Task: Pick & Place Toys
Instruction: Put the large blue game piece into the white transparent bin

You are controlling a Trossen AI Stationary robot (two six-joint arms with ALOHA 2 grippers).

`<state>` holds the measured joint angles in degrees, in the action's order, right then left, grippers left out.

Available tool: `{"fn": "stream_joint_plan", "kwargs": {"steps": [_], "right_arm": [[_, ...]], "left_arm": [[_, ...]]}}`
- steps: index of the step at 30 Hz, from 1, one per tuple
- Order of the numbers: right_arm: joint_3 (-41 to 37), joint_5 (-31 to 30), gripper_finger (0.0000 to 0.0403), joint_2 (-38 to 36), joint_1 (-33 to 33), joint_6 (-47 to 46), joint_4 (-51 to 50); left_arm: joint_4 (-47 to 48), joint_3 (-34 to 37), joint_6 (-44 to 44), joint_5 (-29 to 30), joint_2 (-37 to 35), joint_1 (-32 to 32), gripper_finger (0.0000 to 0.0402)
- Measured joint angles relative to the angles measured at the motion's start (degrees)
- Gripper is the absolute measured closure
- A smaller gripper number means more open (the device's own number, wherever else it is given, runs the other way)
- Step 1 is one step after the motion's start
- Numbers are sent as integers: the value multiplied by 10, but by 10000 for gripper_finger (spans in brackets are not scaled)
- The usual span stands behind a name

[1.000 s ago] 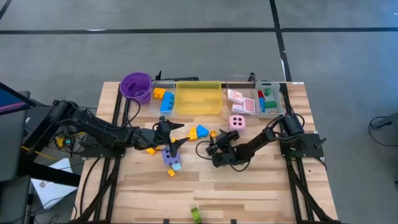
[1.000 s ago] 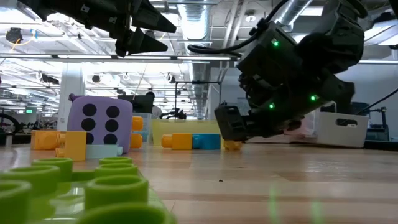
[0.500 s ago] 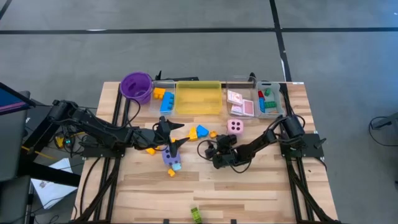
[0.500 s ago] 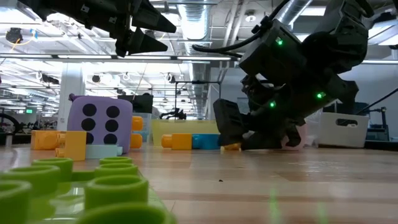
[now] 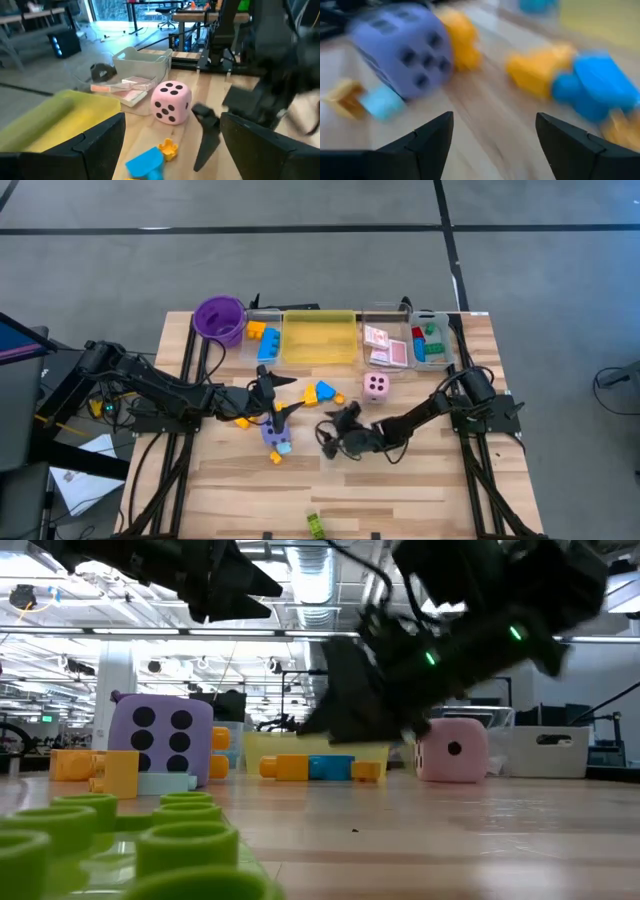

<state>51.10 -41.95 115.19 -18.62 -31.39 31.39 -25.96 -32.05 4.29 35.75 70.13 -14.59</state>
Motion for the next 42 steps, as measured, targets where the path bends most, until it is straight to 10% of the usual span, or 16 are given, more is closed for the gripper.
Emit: {"fn": "stream_joint_plan", "kwargs": {"steps": [13,24,36,42], "right_arm": [[240,338,126,-114,196,185,-624],[280,305,139,-109,296,63,-843],[280,294,387,-109,257,-11,-864],[280,215,393,-109,227,-99,-920]], "left_arm": [[-12,0,-121,2,-40,47,85],[4,0,-54,-1,-87,49,85],[7,0,-55,0,-87,50,85],[7,0,-55,0,-87,50,85]]}}
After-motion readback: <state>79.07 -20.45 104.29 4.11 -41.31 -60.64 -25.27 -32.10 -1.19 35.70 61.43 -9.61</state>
